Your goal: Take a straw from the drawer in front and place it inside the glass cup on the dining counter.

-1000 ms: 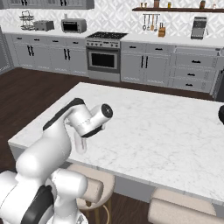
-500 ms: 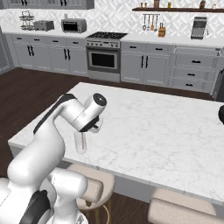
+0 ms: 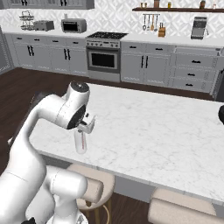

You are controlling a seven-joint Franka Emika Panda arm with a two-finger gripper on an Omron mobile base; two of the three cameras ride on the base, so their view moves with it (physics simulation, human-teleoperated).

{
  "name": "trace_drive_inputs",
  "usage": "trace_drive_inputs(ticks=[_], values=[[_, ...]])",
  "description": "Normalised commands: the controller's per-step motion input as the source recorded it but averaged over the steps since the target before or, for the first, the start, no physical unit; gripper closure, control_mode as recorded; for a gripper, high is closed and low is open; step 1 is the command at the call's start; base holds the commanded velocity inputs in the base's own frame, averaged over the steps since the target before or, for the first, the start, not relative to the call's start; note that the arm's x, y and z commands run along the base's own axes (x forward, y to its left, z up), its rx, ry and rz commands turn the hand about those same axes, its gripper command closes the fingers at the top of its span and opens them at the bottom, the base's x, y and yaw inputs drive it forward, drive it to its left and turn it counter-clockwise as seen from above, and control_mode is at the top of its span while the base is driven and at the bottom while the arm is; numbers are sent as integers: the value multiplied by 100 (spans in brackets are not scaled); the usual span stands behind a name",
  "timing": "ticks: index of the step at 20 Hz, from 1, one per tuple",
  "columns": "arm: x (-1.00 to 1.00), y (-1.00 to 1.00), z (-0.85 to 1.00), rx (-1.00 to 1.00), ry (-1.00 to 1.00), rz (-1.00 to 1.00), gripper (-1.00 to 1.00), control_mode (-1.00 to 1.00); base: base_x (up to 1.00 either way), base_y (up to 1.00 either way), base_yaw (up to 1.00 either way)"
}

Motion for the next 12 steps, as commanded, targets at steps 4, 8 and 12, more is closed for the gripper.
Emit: trace_drive_inputs(ticks=[4,8,12], values=[[-71,21,9,-40,-3,-9,-100,-100,0,0,0],[-41,53,0,-39,0,-3,-100,-100,0,0,0],[-3,68,0,-13,14,0,-100,-100,0,0,0]])
